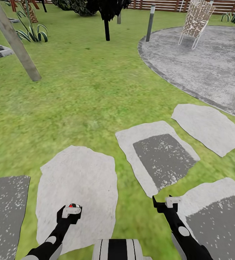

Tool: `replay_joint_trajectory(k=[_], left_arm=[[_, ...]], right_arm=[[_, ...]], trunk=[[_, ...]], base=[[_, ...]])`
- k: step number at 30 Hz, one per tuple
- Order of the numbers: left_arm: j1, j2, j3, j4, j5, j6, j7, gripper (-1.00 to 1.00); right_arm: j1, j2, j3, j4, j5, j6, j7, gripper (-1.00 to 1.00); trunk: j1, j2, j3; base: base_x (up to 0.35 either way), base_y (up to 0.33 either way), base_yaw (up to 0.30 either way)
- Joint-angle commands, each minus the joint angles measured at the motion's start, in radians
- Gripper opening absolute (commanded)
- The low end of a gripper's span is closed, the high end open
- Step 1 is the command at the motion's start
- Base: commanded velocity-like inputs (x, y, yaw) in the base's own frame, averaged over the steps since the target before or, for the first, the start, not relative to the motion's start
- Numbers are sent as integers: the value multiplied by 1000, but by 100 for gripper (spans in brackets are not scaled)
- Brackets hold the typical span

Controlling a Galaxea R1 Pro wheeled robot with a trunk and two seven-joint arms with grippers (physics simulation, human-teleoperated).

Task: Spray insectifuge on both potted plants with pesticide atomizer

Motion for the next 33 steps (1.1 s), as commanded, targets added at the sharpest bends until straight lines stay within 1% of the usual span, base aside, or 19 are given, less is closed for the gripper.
replay_joint_trajectory(k=[1, 14, 33], left_arm=[[0, 0, -7, 1, 6, -3, 0, 100], [0, 0, -6, 1, 6, -3, 0, 100], [0, 1, -2, 0, 13, -3, 2, 100]], right_arm=[[-1, 0, 0, 1, 2, -3, 1, 100], [0, 0, 0, 1, 2, -3, 1, 100], [0, 0, 0, 2, 2, -3, 1, 100]], trunk=[[0, 0, -1], [0, 0, 3], [0, 0, 4]], base=[[0, 0, 0], [0, 0, 45], [0, 0, 3]])
